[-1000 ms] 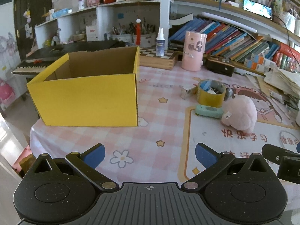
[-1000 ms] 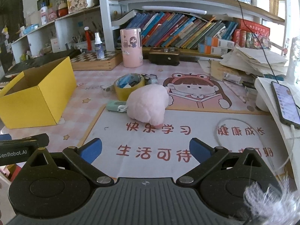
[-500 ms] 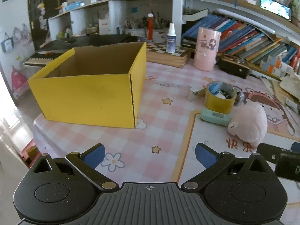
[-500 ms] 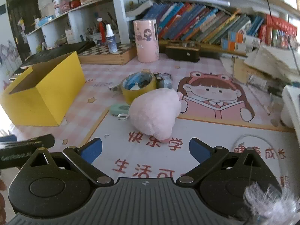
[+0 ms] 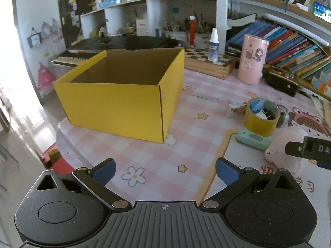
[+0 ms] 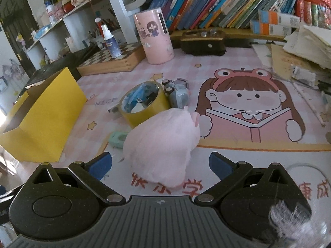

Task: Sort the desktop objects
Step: 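Close the right gripper on the pink plush pig while the left gripper nears the eraser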

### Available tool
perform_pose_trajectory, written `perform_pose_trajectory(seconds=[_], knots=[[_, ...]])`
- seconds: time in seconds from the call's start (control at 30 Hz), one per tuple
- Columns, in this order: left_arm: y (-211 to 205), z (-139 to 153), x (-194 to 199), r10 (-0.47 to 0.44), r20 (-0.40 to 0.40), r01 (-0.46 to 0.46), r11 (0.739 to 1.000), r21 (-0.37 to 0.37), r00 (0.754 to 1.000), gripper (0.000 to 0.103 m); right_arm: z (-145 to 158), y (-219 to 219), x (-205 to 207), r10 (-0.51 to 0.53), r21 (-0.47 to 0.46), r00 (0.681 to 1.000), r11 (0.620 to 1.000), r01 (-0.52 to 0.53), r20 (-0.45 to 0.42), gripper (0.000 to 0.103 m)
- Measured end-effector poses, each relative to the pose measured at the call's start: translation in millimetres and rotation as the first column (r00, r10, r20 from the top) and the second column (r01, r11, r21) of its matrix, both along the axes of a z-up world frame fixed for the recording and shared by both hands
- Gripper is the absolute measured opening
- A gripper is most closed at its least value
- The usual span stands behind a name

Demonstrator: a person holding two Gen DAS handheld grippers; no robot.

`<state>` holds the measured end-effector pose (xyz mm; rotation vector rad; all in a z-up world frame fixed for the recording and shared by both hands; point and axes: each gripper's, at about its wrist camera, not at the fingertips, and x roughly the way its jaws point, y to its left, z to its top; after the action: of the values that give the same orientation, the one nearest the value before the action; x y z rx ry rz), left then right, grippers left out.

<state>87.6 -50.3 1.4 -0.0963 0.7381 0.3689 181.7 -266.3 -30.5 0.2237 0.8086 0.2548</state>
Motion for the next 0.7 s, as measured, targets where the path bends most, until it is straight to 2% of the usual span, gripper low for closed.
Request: perform_pose_trajectory(seconds=[0.27,0.5,0.6,0.63,0.7], knots=[[-9.6,5.2,-3.5,0.05,0.009,-0.05,0.998,0.047,0.999,0.103,-18.4,-1.5,32.0,0.022,0.074,0.997,0.997,-0.017,-0.075,0.101],[-13.4,7.6,-8.3,0.064,0.013,-0.065,0.995,0.074,0.998,0.103,-30.7,-1.0,50.0,0.003,0.1,0.994,0.995,0.008,-0.106,0.1],[-15.5,8.7,-6.1,0.057,0.015,-0.058,0.996,0.073,0.998,0.103,-30.5,0.0,54.2,0.01,0.096,0.995,0.995,-0.001,-0.096,0.094],[-16.4,9.0,-4.6,0.051,0.017,-0.052,0.996,0.072,0.999,0.103,-30.0,0.0,55.2,0.013,0.097,0.996,0.995,-0.004,-0.094,0.088],[-18.8,9.0,-0.8,0.036,0.021,-0.037,0.997,0.069,0.999,0.103,-28.3,-0.7,55.5,0.027,0.098,0.996,0.995,-0.018,-0.089,0.082]])
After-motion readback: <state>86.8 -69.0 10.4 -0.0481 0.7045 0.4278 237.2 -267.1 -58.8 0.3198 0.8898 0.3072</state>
